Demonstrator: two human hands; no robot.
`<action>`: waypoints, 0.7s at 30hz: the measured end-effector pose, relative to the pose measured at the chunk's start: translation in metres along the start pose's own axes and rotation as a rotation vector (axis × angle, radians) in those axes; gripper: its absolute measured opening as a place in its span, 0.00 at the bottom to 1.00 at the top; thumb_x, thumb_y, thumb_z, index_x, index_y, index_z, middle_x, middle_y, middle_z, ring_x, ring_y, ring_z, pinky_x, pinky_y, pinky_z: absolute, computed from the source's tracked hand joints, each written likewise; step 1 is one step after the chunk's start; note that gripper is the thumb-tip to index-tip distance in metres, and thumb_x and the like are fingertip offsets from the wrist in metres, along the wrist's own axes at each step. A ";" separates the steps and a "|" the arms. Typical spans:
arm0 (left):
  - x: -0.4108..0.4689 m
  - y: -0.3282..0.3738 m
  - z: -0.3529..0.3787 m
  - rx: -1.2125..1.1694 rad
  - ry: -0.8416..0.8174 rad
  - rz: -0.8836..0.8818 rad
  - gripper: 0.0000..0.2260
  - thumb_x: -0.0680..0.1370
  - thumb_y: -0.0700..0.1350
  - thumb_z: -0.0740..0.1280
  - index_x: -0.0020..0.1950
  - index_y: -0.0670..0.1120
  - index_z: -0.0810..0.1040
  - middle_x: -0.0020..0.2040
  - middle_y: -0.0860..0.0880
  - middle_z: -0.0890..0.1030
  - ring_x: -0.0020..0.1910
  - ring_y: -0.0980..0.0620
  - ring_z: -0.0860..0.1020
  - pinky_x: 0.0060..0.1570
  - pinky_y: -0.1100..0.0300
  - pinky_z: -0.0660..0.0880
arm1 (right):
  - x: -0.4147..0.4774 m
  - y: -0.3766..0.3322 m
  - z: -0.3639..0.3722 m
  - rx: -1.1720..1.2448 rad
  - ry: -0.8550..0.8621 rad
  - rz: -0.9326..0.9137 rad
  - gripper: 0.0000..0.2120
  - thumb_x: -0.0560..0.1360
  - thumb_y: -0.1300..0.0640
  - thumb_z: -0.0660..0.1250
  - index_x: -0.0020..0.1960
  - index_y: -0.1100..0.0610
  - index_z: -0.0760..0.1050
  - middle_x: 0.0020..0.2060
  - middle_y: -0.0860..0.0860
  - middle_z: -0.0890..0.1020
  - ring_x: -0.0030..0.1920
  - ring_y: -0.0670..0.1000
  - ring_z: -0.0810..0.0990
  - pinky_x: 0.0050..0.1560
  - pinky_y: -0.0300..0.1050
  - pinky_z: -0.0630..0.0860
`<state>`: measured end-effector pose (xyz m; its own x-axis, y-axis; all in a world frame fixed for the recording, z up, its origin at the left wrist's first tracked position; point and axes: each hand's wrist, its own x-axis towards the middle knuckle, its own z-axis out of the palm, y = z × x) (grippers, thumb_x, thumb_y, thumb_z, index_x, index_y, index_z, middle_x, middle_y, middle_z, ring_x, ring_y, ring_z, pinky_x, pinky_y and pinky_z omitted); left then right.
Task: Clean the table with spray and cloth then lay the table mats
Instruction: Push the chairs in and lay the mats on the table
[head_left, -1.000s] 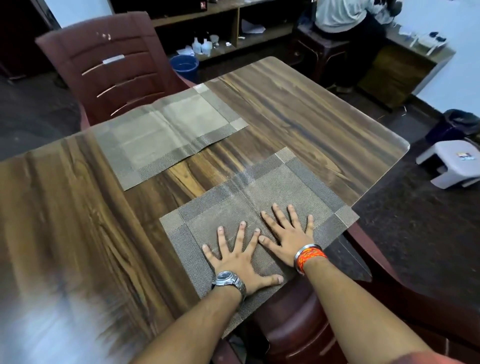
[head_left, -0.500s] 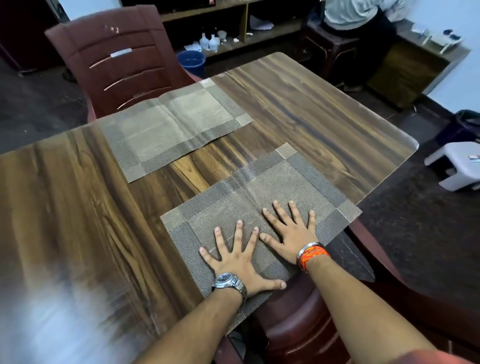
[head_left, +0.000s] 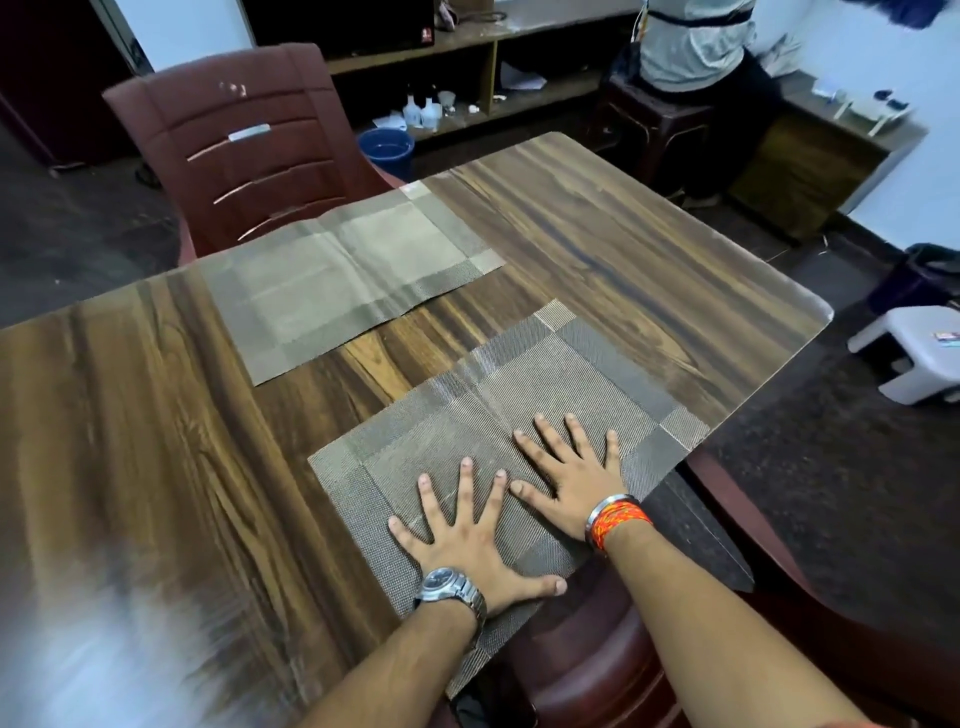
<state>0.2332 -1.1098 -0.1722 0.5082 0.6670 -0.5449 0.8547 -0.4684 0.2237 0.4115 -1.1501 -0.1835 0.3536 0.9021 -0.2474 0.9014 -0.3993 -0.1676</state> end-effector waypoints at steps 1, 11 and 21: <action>0.000 0.001 -0.001 0.003 0.005 0.002 0.64 0.48 0.88 0.55 0.74 0.69 0.26 0.74 0.57 0.19 0.70 0.34 0.19 0.61 0.20 0.30 | 0.001 0.000 -0.001 0.001 0.003 0.000 0.31 0.70 0.24 0.41 0.70 0.26 0.35 0.75 0.35 0.39 0.76 0.51 0.36 0.68 0.69 0.31; 0.005 -0.001 -0.008 0.021 -0.014 0.002 0.63 0.49 0.88 0.55 0.74 0.69 0.26 0.74 0.56 0.19 0.70 0.33 0.19 0.60 0.20 0.29 | 0.005 -0.002 -0.001 -0.007 0.021 -0.005 0.31 0.71 0.25 0.42 0.71 0.28 0.37 0.75 0.36 0.40 0.76 0.50 0.35 0.68 0.69 0.32; 0.003 -0.008 -0.003 0.030 0.024 0.024 0.63 0.48 0.88 0.54 0.74 0.68 0.26 0.75 0.56 0.20 0.71 0.33 0.19 0.61 0.20 0.30 | 0.000 -0.007 0.002 0.020 0.029 0.009 0.30 0.71 0.25 0.40 0.71 0.28 0.37 0.75 0.36 0.40 0.76 0.51 0.36 0.68 0.69 0.31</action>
<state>0.2277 -1.1022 -0.1730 0.5313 0.6691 -0.5197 0.8389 -0.5014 0.2120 0.4053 -1.1474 -0.1843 0.3694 0.9026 -0.2210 0.8930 -0.4106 -0.1843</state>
